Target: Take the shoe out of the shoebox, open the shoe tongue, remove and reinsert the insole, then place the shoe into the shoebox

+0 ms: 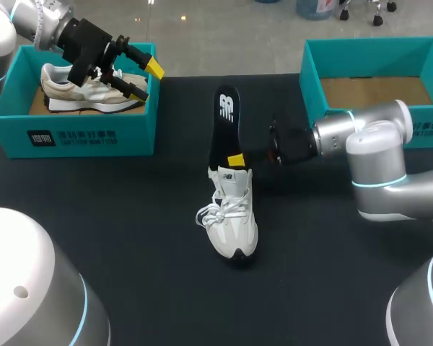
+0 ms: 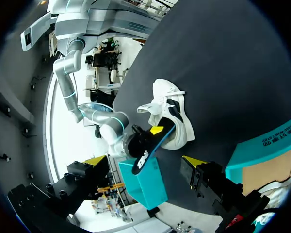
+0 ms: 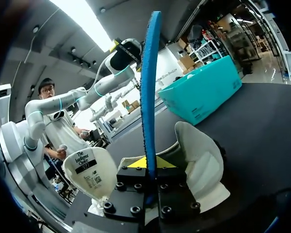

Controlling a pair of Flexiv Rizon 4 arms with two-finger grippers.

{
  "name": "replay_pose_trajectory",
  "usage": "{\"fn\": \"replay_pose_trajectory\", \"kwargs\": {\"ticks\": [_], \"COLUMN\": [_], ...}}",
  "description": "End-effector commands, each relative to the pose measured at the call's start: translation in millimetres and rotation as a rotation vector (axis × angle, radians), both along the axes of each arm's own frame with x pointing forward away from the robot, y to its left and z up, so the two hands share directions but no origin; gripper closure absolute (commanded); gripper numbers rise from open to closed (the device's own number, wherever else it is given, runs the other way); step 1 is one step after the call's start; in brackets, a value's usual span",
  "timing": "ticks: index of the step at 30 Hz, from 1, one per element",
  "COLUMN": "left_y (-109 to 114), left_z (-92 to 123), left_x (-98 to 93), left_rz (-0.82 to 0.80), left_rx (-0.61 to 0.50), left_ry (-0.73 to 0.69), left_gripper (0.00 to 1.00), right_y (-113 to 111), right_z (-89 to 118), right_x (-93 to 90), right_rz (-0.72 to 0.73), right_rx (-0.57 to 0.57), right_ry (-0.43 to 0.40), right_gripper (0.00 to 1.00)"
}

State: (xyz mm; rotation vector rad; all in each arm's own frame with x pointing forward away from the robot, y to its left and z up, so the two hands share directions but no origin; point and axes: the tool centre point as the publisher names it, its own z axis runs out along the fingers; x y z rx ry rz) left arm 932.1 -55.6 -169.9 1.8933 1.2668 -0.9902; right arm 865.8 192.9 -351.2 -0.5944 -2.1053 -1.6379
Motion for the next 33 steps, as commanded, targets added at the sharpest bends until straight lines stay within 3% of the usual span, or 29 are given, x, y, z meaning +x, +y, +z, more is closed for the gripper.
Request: {"fn": "replay_pose_trajectory", "kwargs": {"ticks": [1,3,4,6,16,22,25,26,33], "left_y": [0.6,0.6,0.6,0.6,0.6,0.6,0.6,0.6,0.6], "left_z": [0.7,0.7,0.7,0.7,0.7,0.7,0.7,0.7,0.7], "left_x": [-0.1,-0.1,-0.1,-0.1,-0.1,-0.1,-0.1,-0.1,-0.1], "left_rz": [-0.001,-0.001,-0.001,-0.001,-0.001,-0.001,-0.001,-0.001,-0.001], "left_rx": [0.003,0.003,0.003,0.003,0.003,0.003,0.003,0.003,0.003], "left_ry": [-0.001,-0.001,-0.001,-0.001,-0.001,-0.001,-0.001,-0.001,-0.001], "left_gripper": [0.00,0.00,0.00,0.00,0.00,0.00,0.00,0.00,0.00], "right_y": [2.5,0.4,-0.6,-0.4,-1.2,0.0,2.2,2.9,5.2], "right_z": [-4.5,-2.1,-0.3,5.1,23.4,35.4,35.5,34.7,22.1], "right_x": [-3.9,-3.2,-2.1,-1.1,4.6,10.8,13.8,14.6,11.9], "right_rz": [-0.001,-0.003,-0.004,-0.003,0.002,-0.002,0.014,0.027,0.079], "right_rx": [-0.012,-0.013,-0.013,-0.012,-0.007,0.001,0.012,0.012,0.008], "right_ry": [0.009,0.009,0.003,-0.006,-0.040,-0.057,-0.047,-0.036,0.042], "right_gripper": [1.00,0.99,0.84,0.77,0.71,0.74,0.89,0.99,1.00]}}
